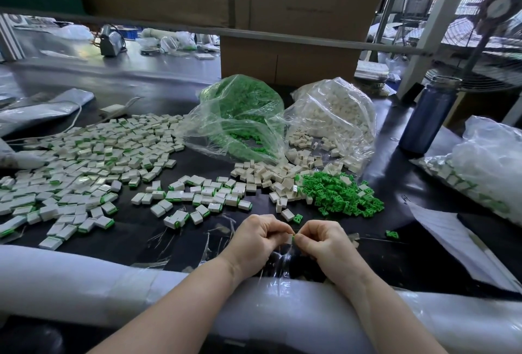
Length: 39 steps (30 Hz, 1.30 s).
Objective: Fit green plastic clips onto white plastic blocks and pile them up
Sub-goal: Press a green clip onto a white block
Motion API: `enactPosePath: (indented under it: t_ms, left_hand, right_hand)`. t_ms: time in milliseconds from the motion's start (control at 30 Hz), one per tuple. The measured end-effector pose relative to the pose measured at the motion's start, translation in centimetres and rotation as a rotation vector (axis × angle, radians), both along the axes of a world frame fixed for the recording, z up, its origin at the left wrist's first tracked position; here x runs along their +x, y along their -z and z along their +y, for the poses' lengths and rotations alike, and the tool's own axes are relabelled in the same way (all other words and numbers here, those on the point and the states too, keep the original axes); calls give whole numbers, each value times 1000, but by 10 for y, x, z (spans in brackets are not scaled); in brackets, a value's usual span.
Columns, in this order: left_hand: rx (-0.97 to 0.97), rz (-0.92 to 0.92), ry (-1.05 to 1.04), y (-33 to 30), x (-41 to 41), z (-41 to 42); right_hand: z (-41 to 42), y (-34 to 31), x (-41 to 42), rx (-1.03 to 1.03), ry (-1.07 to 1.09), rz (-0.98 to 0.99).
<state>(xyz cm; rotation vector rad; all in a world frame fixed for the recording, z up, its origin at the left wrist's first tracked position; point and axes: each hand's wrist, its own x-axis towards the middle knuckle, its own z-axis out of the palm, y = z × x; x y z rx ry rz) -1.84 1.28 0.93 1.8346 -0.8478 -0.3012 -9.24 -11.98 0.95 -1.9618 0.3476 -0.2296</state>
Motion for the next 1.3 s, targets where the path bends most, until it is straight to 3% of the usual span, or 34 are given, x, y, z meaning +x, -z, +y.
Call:
enactPosePath:
  t_ms: [133, 400, 533, 1033, 1300]
  left_hand:
    - [-8, 9, -10, 1, 1, 0]
    - [-219, 285, -121, -1, 3, -2]
    - [-226, 339, -69, 1, 4, -2]
    - [-110, 272, 1, 3, 3, -1]
    - [-38, 127, 27, 3, 3, 0]
  right_hand:
    - [0, 0, -1, 16, 10, -22]
    - [1, 5, 4, 87, 135, -115]
    - [0, 6, 3, 77, 149, -122]
    - [2, 0, 0, -7, 44, -39]
    - [1, 0, 2, -35, 9, 12]
